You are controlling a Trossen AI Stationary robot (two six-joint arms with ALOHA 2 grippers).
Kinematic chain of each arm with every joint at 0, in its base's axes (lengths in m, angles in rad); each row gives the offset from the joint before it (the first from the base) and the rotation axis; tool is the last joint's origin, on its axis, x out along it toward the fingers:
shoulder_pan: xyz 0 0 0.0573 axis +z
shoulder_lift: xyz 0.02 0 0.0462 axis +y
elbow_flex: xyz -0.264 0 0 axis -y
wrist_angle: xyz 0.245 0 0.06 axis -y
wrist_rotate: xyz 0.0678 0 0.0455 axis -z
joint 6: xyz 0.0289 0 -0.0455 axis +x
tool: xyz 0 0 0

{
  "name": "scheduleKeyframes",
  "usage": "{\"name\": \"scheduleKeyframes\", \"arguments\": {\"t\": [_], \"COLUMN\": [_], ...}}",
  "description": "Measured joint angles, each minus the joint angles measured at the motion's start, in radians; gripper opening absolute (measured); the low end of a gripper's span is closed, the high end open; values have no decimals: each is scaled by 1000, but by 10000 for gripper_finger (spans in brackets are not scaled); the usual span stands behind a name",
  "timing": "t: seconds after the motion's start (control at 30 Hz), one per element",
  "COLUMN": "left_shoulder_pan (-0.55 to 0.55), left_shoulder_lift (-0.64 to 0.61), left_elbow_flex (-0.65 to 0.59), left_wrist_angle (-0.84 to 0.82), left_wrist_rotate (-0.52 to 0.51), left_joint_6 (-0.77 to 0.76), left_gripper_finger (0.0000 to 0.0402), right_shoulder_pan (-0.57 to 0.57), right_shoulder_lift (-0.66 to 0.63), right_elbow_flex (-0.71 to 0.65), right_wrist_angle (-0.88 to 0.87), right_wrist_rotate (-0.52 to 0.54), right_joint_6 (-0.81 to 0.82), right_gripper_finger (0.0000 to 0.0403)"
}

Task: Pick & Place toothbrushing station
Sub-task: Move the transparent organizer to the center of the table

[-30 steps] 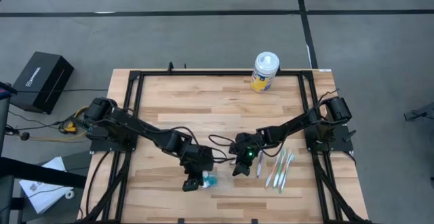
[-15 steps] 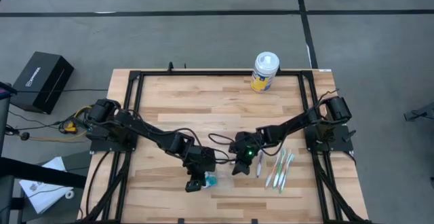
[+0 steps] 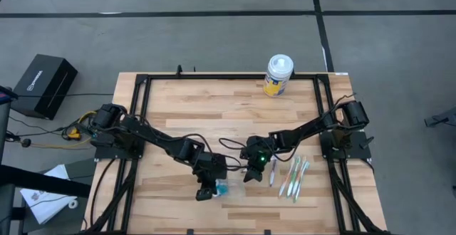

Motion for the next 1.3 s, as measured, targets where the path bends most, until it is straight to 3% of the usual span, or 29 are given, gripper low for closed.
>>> {"name": "scheduleKeyframes", "arguments": {"t": [0.63,1.3], "left_shoulder_pan": [-7,9], "left_shoulder_lift": [0,54], "left_elbow_flex": [0,2], "left_wrist_angle": [-34,-3], "left_wrist_rotate": [-33,1], "left_joint_6": [-2,-18], "left_gripper_finger": [3,3], "right_shoulder_pan": [11,10], "right_shoulder_lift": [0,0], "right_elbow_flex": [0,0], "right_wrist_angle": [2,24], "right_wrist_rotate": [3,2], "right_joint_6": [-10,-9], "right_gripper_finger": [0,0]}}
